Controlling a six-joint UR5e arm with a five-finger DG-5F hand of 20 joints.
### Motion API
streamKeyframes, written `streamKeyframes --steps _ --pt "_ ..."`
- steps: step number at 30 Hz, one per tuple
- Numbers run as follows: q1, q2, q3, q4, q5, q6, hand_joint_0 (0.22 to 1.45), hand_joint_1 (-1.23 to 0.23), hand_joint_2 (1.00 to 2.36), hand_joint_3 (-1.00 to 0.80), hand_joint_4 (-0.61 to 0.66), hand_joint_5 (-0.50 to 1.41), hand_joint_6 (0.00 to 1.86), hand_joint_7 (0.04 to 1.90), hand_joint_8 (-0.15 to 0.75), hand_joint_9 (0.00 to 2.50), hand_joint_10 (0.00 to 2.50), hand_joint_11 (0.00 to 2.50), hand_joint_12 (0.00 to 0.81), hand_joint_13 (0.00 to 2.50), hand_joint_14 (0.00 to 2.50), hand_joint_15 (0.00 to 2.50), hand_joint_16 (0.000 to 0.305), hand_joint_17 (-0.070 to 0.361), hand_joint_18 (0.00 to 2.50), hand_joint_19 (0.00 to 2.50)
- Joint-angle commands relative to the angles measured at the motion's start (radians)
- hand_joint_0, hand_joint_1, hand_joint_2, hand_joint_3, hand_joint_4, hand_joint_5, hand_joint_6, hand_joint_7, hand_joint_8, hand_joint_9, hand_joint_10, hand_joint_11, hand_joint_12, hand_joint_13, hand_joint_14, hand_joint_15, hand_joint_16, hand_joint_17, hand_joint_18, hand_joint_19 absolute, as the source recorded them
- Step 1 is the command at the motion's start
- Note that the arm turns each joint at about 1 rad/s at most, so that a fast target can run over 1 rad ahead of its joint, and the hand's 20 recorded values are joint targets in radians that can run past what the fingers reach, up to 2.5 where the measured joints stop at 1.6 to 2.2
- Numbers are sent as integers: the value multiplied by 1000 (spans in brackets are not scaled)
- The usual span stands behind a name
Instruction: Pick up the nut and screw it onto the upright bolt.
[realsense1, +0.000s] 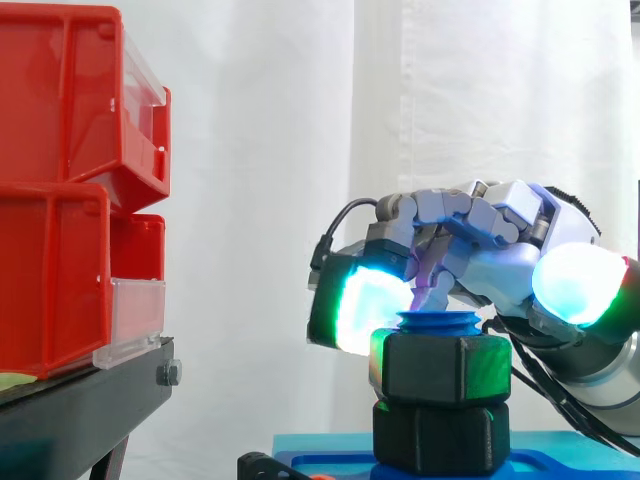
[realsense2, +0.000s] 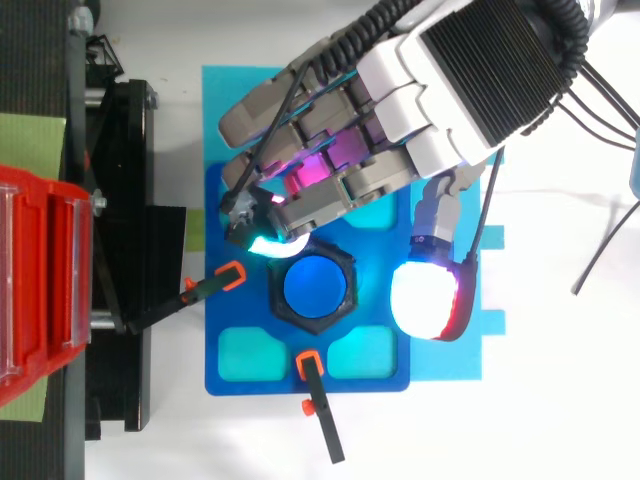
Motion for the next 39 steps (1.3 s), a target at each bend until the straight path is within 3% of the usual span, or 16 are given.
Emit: streamKeyframes --steps 1,11,23,28,39 --pt "0 0 3 -1 -1 1 462 -167 1000 -500 211 -78 503 879 261 1333 6 177 194 928 0 0 27 61 772 258" --pt "1 0 17 -1 -4 1 452 -157 1000 -500 138 -141 501 652 230 1019 0 0 207 770 0 0 31 70 631 251" --pt "27 -1 6 -33 13 -58 443 -111 1000 -500 77 -191 500 526 181 533 0 0 252 363 0 0 33 74 39 0" --pt "37 -1 -18 -44 58 -73 442 -84 1000 -500 81 -194 500 532 181 468 0 0 273 292 0 0 33 75 0 0" --pt "40 -1 -21 -100 125 -93 444 -71 1000 -500 113 -173 501 647 207 480 0 0 291 304 0 0 34 76 0 0"
